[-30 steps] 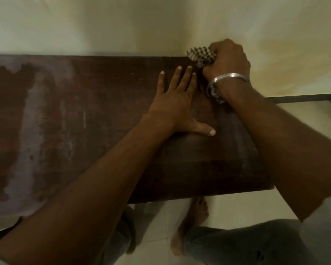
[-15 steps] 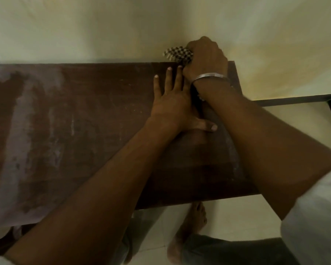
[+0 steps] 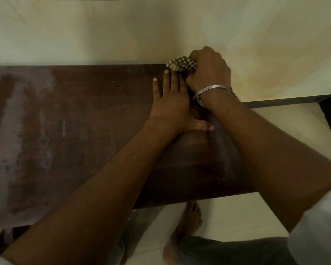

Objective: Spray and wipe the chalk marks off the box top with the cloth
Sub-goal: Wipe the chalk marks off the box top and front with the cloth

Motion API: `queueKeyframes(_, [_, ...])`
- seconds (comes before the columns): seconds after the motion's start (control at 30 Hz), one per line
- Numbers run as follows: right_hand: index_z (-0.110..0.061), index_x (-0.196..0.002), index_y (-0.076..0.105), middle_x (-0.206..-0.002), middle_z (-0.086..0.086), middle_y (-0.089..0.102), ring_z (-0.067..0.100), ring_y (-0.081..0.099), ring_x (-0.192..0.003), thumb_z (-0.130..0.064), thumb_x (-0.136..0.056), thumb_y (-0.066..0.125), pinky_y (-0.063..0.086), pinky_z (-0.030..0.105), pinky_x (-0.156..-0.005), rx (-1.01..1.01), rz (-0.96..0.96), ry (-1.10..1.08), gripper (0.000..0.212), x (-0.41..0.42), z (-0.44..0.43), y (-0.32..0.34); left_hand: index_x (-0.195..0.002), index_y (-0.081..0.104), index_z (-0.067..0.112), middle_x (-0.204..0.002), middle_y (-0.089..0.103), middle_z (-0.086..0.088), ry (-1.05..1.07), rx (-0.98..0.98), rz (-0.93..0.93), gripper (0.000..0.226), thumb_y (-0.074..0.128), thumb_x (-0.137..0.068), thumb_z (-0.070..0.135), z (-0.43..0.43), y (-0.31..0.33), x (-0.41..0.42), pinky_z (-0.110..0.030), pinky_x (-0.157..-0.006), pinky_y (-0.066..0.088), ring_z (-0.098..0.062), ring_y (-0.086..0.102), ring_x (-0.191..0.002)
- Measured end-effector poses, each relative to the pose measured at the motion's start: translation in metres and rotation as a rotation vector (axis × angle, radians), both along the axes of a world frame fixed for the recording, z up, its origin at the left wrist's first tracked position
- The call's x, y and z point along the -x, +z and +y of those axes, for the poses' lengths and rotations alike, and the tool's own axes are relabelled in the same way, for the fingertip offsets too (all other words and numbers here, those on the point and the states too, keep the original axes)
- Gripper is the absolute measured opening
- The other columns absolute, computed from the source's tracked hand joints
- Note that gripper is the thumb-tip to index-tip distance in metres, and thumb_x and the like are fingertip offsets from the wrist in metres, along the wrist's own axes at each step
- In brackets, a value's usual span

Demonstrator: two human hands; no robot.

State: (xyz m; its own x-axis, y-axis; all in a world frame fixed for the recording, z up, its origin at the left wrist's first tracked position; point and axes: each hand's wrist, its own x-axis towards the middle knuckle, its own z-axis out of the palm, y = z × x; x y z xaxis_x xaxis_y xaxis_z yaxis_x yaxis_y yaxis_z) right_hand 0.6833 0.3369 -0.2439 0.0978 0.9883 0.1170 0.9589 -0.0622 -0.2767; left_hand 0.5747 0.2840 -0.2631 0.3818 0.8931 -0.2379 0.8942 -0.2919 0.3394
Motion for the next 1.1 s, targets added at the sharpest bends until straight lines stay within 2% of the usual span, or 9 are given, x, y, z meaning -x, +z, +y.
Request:
queueKeyframes(0.17, [-0.025, -0.116, 0.064, -0.125, 0.005, 0.058, 0.033, 0.052, -0.118, -0.019, -0.077, 0.061, 0.045, 0.040, -0.091, 0.010, 0.043, -0.094, 0.040, -0.033, 0.004, 0.007, -0.155, -0.006, -0.003, -0.162, -0.016, -0.023, -0.007, 0.001, 0.012, 0.153, 0.056, -0.052, 0.093, -0.002, 0.002, -0.003, -0.058, -0.120, -0.010, -0.034, -0.019, -0.150])
queueKeyframes(0.3, [-0.017, -0.103, 0.068, -0.116, 0.009, 0.061, 0.038, 0.055, -0.110, -0.012, -0.072, 0.060, 0.047, 0.040, -0.081, -0.004, 0.001, -0.092, 0.033, -0.041, -0.003, 0.005, -0.155, -0.007, -0.002, -0.163, -0.017, -0.022, -0.077, 0.008, 0.013, 0.148, 0.057, -0.058, 0.090, -0.010, 0.004, -0.008, -0.057, -0.119, -0.014, -0.033, -0.020, -0.151])
queueKeyframes(0.43, [-0.022, -0.110, 0.067, -0.113, 0.008, 0.062, 0.035, 0.057, -0.108, -0.017, -0.072, 0.064, 0.050, 0.042, -0.084, 0.018, 0.070, -0.018, 0.039, -0.045, -0.036, 0.002, -0.156, -0.009, 0.003, -0.163, -0.018, -0.020, -0.129, 0.027, -0.006, 0.145, 0.057, -0.060, 0.089, -0.012, 0.003, -0.008, -0.057, -0.118, -0.016, -0.032, -0.021, -0.150])
queueKeyframes(0.5, [-0.025, -0.108, 0.068, -0.110, 0.007, 0.062, 0.034, 0.057, -0.104, -0.019, -0.070, 0.066, 0.052, 0.043, -0.081, 0.006, 0.083, 0.027, 0.038, -0.049, -0.057, 0.000, -0.157, -0.010, 0.009, -0.163, -0.020, -0.019, -0.154, 0.032, -0.005, 0.144, 0.057, -0.059, 0.090, -0.015, 0.002, -0.007, -0.057, -0.118, -0.017, -0.032, -0.023, -0.150])
queueKeyframes(0.57, [-0.024, -0.106, 0.068, -0.109, 0.008, 0.062, 0.035, 0.057, -0.104, -0.018, -0.071, 0.066, 0.051, 0.043, -0.080, -0.009, 0.086, 0.020, 0.035, -0.051, -0.061, 0.000, -0.157, -0.011, 0.007, -0.162, -0.021, -0.019, -0.175, 0.039, 0.023, 0.147, 0.059, -0.057, 0.090, -0.020, 0.003, -0.008, -0.058, -0.117, -0.017, -0.033, -0.024, -0.149])
queueKeyframes(0.77, [-0.022, -0.127, 0.059, -0.134, 0.006, 0.054, 0.030, 0.046, -0.126, -0.017, -0.080, 0.064, 0.041, 0.040, -0.100, 0.058, 0.088, -0.090, 0.048, -0.052, -0.012, 0.014, -0.155, -0.013, 0.001, -0.162, -0.025, -0.018, -0.216, 0.065, 0.074, 0.147, 0.058, -0.060, 0.089, -0.033, 0.006, -0.011, -0.058, -0.118, -0.014, -0.031, -0.026, -0.149])
queueKeyframes(0.97, [-0.020, -0.110, 0.067, -0.112, 0.011, 0.058, 0.037, 0.054, -0.109, -0.014, -0.077, 0.064, 0.047, 0.041, -0.081, 0.029, 0.035, -0.079, 0.033, -0.060, -0.063, 0.005, -0.155, -0.011, 0.002, -0.163, -0.021, -0.015, -0.197, 0.035, 0.041, 0.146, 0.054, -0.059, 0.090, -0.031, 0.001, -0.015, -0.058, -0.118, -0.015, -0.028, -0.023, -0.150])
queueKeyframes(1.1, [-0.021, -0.116, 0.065, -0.122, 0.009, 0.059, 0.035, 0.053, -0.116, -0.015, -0.077, 0.065, 0.047, 0.042, -0.089, 0.007, 0.028, -0.118, 0.039, -0.060, -0.025, 0.007, -0.156, -0.010, 0.002, -0.164, -0.020, -0.015, -0.201, -0.011, 0.034, 0.147, 0.048, -0.058, 0.095, -0.017, -0.002, -0.022, -0.061, -0.117, -0.016, -0.028, -0.022, -0.150])
